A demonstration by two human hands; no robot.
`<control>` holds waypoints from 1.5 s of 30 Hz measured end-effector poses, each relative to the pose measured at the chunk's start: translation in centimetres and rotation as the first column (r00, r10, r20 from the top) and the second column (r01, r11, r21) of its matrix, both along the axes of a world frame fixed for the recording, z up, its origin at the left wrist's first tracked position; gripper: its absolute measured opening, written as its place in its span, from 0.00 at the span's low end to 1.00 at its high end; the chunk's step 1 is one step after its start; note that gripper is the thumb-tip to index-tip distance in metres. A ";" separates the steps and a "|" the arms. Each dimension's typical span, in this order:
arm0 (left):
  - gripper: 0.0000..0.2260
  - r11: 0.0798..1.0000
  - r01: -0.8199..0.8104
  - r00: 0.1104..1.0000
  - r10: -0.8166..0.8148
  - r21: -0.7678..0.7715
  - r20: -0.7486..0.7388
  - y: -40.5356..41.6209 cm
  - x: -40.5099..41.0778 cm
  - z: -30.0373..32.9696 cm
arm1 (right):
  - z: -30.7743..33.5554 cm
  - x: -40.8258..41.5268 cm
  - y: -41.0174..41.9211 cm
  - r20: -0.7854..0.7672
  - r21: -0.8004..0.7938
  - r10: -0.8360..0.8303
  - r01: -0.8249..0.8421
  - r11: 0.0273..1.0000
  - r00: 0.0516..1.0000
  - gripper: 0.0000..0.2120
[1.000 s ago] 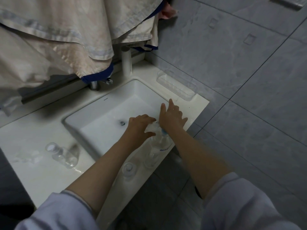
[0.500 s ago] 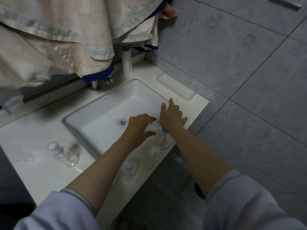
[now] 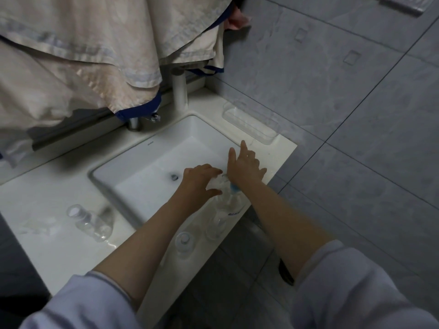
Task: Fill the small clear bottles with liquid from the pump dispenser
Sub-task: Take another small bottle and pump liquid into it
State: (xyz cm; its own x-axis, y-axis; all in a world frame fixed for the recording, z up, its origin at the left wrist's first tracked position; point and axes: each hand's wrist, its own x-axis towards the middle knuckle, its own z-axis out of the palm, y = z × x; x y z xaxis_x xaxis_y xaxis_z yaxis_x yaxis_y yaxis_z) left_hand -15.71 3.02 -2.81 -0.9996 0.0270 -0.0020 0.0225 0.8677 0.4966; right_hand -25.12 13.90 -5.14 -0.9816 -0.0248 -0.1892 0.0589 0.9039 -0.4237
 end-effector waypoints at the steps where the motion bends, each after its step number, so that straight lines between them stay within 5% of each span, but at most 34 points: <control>1: 0.20 1.000 -0.002 1.000 0.002 0.005 0.000 0.1 -0.1 0.1 | 0.2 -0.2 0.0 -0.029 -0.007 0.006 -0.006 1.000 1.000 0.29; 28: 0.22 1.000 -0.008 0.999 0.009 -0.027 0.043 0.1 -0.5 -0.1 | -0.2 -0.3 -0.1 0.009 -0.015 -0.001 0.001 1.000 1.000 0.28; 45: 0.22 0.996 -0.027 0.999 0.029 0.090 -0.021 0.0 -0.5 -0.8 | 0.1 -0.5 0.0 -0.065 -0.035 -0.005 0.002 0.999 0.998 0.28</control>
State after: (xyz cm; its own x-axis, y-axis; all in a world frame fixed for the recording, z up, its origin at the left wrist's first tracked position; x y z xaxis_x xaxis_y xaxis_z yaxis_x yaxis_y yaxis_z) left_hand -16.18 3.05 -3.62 -0.9998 -0.0023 0.0219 0.0106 0.8204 0.5717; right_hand -25.58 13.89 -5.08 -0.9919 -0.0267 -0.1239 0.0334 0.8883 -0.4581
